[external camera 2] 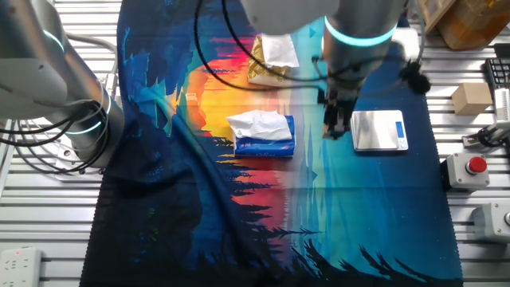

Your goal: Remove the object from the scale

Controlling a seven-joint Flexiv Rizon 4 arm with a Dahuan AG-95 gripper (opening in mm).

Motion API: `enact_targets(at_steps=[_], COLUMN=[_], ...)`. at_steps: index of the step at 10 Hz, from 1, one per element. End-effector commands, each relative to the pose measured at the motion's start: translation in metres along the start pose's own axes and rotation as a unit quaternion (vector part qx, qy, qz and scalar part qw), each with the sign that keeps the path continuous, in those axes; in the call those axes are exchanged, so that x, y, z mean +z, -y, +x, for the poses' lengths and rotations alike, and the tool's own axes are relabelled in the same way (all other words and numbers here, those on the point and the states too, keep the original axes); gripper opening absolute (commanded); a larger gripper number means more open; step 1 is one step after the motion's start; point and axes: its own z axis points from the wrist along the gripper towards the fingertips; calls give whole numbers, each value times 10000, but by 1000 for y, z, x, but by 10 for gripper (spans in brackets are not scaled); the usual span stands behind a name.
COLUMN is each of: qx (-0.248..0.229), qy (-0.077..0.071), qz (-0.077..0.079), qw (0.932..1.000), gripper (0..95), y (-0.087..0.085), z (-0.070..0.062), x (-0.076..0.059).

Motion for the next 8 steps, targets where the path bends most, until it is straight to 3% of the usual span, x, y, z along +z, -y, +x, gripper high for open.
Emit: enact_targets(at_steps=[1, 3, 4, 5, 6, 8], qx=[-4, -2, -54, -190, -299, -313], qy=[36, 139, 175, 179, 183, 144], qz=[18, -4, -99, -251, -274, -257], qw=[10000, 9999, 9998, 9993, 9990, 9991], gripper=[0, 0, 0, 570, 950, 950], y=[0, -2, -3, -3, -3, -3], z=[2, 3, 4, 4, 4, 4], x=[17, 35, 41, 42, 42, 42])
